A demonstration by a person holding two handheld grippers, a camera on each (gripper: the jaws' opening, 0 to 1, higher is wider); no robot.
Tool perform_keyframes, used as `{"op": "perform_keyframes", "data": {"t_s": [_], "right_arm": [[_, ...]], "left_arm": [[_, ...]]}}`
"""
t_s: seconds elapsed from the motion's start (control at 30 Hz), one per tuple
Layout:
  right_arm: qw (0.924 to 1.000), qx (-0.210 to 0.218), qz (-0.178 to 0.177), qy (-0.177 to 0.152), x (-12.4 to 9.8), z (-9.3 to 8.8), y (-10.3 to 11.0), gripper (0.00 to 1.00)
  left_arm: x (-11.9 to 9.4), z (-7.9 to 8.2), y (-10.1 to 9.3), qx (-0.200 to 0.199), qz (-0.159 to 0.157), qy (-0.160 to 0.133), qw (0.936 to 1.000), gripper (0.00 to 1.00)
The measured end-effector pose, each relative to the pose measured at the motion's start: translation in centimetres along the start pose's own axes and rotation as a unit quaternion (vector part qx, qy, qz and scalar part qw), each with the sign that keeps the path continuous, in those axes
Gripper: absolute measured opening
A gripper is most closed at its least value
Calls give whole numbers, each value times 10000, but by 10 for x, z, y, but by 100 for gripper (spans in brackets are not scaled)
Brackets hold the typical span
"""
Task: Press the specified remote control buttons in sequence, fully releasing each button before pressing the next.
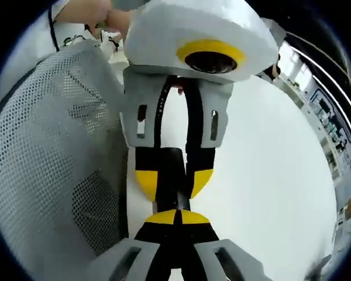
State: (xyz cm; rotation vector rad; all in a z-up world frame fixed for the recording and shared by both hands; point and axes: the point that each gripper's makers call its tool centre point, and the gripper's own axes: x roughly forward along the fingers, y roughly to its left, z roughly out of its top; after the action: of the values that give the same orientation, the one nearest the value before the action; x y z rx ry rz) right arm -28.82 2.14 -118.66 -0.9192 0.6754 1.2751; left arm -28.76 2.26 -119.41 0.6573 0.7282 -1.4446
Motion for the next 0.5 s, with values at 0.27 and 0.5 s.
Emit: {"op": "perform_keyframes", "data": {"t_s": [0.27,0.5], "right_arm": [[9971,698,200,-216,-1,1,-2,0],[9918,1132,570,-162,0,-1,-9,0]], "left_arm": [[0,0,0,55,16,25,10000,23],[0,0,0,77,47,-2,10000,23]]}}
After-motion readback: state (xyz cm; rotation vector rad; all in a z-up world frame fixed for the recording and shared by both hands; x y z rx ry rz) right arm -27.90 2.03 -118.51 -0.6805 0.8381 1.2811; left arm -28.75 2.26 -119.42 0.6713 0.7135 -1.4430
